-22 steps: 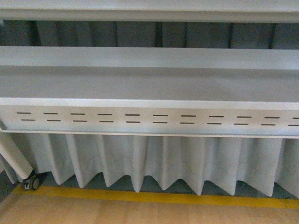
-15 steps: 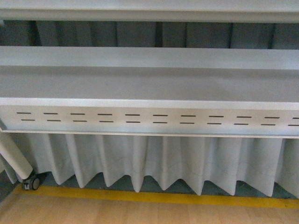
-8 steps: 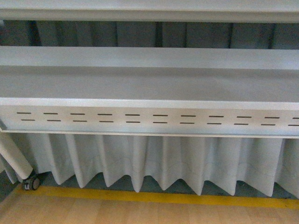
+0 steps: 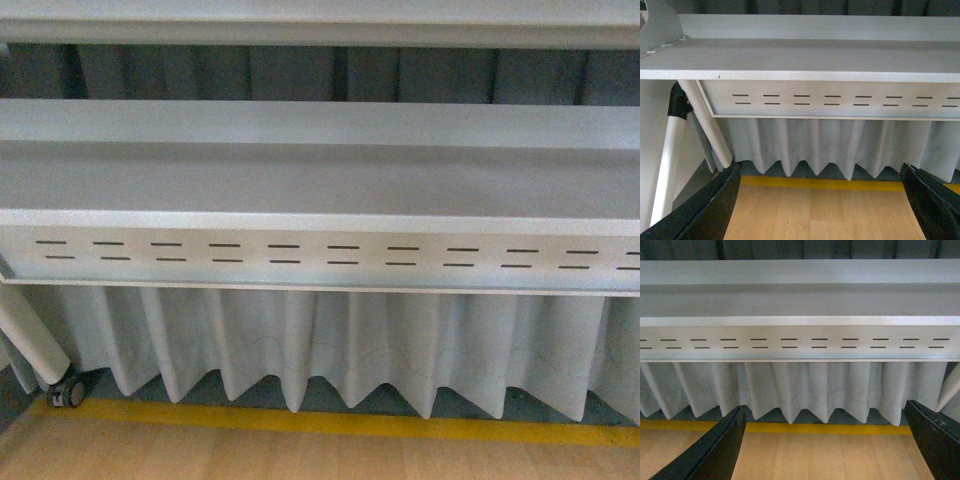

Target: Wind up and store yellow beetle toy

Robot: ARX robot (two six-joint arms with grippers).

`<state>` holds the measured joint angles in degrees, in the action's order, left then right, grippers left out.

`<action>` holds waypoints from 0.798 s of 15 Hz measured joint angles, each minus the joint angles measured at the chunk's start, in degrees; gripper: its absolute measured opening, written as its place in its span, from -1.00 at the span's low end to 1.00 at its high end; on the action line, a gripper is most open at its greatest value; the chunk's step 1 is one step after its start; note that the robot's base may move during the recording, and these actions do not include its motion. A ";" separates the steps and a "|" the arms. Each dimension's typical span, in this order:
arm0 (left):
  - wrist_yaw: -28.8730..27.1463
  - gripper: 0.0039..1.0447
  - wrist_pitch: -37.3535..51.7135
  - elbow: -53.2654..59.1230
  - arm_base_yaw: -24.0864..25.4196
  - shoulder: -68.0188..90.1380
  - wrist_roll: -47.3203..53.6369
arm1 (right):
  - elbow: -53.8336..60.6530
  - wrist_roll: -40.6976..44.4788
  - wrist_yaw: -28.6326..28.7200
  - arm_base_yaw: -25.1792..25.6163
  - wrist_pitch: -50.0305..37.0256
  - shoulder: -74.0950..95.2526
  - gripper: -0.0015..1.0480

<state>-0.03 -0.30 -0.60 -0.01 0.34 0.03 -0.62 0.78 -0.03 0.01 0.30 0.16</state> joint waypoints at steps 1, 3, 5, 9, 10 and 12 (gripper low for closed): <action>0.00 0.88 0.00 0.00 0.00 0.00 -0.02 | 0.00 0.00 0.00 0.00 0.00 0.00 0.87; 0.00 0.88 0.00 0.00 0.00 0.00 0.00 | 0.00 0.00 0.00 0.00 0.00 0.00 0.87; 0.00 0.88 0.00 0.00 0.00 0.00 0.00 | 0.00 0.00 0.00 0.00 0.02 0.00 0.87; 0.07 0.88 0.02 0.00 0.00 0.00 -0.04 | 0.00 0.04 0.04 0.00 0.04 0.00 0.87; -0.02 0.88 0.04 0.00 0.00 0.00 0.00 | 0.00 0.00 0.02 0.00 -0.04 0.00 0.87; -0.02 0.88 0.15 0.00 0.00 0.00 -0.02 | 0.00 0.02 0.02 0.00 -0.02 0.00 0.87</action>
<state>-0.05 -0.14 -0.60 -0.01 0.34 0.01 -0.62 0.80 -0.01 0.01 0.27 0.16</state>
